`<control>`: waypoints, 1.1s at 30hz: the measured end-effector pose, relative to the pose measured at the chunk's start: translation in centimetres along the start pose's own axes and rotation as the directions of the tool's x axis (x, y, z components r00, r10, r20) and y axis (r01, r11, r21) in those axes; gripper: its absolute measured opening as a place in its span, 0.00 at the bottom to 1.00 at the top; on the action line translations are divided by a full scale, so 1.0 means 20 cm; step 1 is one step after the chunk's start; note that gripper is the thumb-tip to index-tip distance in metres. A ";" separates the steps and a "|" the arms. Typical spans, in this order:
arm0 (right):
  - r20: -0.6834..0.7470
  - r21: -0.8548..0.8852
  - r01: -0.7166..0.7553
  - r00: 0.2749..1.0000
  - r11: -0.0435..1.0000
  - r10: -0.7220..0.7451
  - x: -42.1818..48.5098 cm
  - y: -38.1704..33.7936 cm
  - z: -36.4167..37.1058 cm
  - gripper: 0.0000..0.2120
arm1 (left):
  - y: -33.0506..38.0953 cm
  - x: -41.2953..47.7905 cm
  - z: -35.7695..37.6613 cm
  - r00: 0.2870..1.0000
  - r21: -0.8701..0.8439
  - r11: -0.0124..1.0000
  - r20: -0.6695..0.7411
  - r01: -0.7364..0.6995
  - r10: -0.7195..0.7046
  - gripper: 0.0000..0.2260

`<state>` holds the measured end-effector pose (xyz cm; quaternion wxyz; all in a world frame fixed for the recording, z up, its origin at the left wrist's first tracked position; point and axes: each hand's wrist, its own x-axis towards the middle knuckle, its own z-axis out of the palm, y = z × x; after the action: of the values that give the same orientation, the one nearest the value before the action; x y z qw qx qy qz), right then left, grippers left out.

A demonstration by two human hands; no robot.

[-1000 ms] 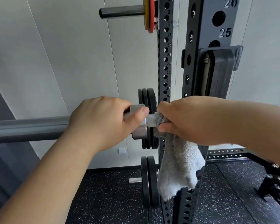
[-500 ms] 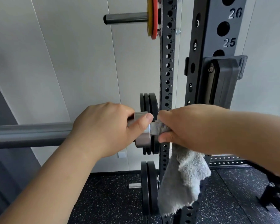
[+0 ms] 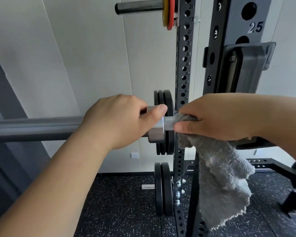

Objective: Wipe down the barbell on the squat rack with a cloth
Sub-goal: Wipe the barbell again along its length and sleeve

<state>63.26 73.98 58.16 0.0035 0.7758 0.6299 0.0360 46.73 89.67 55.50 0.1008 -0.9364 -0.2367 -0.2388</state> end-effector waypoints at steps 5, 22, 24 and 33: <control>-0.036 0.082 -0.010 0.999 0.997 0.013 0.04 0.02 -0.01 0.30 | 0.00 -0.02 0.01 0.999 0.032 0.999 -0.035 0.001 0.000 0.36; 0.016 0.142 0.000 1.000 0.990 -0.002 -0.01 -0.01 -0.01 0.30 | 0.00 -0.01 0.00 0.999 0.014 1.000 -0.031 0.014 -0.013 0.36; 0.080 0.197 -0.008 0.997 0.980 -0.008 -0.03 0.01 -0.05 0.22 | 0.00 -0.02 0.00 0.999 0.010 1.000 -0.034 0.013 -0.012 0.36; -0.105 0.008 0.004 0.994 1.000 -0.003 0.05 -0.05 0.01 0.32 | 0.00 0.01 -0.01 0.999 -0.053 0.998 0.015 0.044 -0.043 0.35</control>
<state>62.44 75.21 58.05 -0.0326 0.7719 0.6306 0.0743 46.75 89.55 55.79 0.0688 -0.9351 -0.2511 -0.2405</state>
